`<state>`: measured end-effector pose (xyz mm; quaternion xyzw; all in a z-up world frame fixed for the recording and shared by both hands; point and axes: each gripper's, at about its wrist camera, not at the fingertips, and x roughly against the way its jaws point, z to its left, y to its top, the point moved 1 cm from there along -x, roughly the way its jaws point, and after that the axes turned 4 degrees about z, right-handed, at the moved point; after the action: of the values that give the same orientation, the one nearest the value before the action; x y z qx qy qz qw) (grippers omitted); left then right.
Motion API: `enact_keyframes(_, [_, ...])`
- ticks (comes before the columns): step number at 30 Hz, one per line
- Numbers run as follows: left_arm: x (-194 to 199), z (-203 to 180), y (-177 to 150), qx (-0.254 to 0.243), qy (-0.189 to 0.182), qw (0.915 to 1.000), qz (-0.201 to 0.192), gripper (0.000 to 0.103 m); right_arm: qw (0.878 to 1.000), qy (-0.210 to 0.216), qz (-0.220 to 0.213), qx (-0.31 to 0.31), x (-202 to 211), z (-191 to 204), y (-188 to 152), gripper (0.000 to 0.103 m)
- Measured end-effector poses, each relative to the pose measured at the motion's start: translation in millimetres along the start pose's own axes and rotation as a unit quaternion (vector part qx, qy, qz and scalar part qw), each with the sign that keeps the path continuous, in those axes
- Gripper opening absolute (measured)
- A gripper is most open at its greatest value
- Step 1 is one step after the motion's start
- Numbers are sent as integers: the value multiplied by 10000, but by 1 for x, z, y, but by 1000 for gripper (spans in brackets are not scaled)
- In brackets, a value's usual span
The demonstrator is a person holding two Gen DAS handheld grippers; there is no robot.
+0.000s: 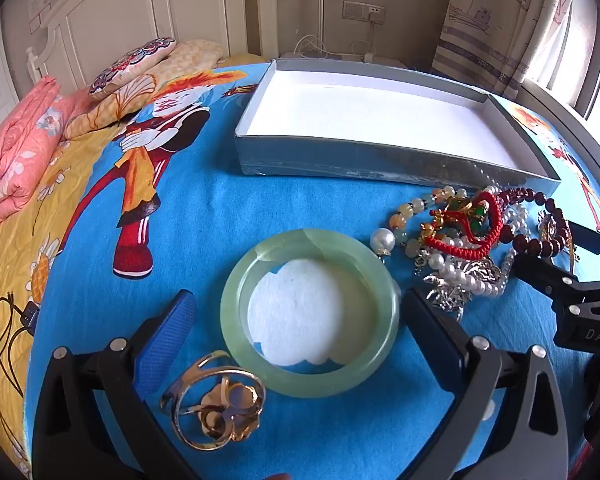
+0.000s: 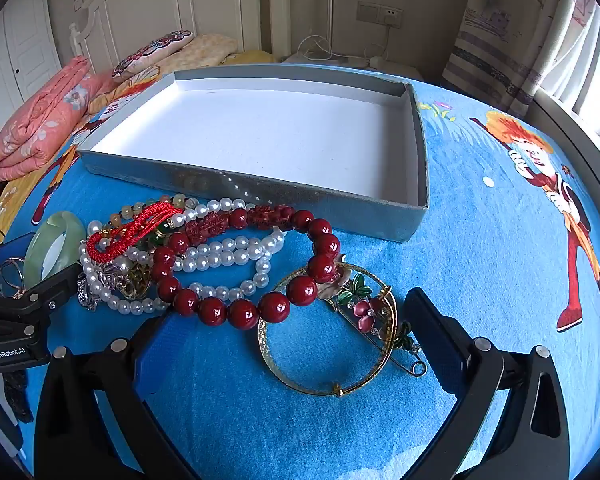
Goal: Organize jewelry
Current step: 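Move left tool to the green jade bangle while right tool moves to the red bead bracelet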
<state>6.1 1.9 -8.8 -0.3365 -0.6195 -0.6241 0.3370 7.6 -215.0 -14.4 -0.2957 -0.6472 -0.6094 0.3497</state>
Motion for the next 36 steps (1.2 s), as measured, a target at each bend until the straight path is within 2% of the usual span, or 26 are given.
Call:
enact_keyframes(9, [0,0,0,-1,-1,10000,0,101,10000,17,7,27,0,0,-1,99])
enact_keyframes(19, [1,-1,-2,-17,-9,10000,15,101,9986,286,117,436,7,-3,-8,99])
enact_keyframes(24, [0,0,-3,-57,-47,10000,44,101,9958,656,-375,519,27,-7,-14,99])
enact_keyframes(27, [2,0,-4,-77,-67,9999,46,101,9890,1222,-695,472,43,-15,-18,99])
enact_keyframes(30, [2,0,-4,-85,-76,9999,47,101,9853,1434,-873,316,50,-21,-16,99])
enact_keyframes(31, [3,0,-5,-83,-79,9999,45,101,9858,1389,-907,271,50,-22,-14,97])
enact_keyframes(32, [2,0,-4,-83,-75,9999,47,101,9860,1346,-956,228,51,-23,-11,87])
enact_keyframes(33, [3,0,-5,-83,-73,9999,46,101,9858,1332,-1010,144,51,-25,-8,83])
enact_keyframes(36, [4,1,-5,-43,-69,10000,30,101,9871,1298,-932,53,46,-28,6,78])
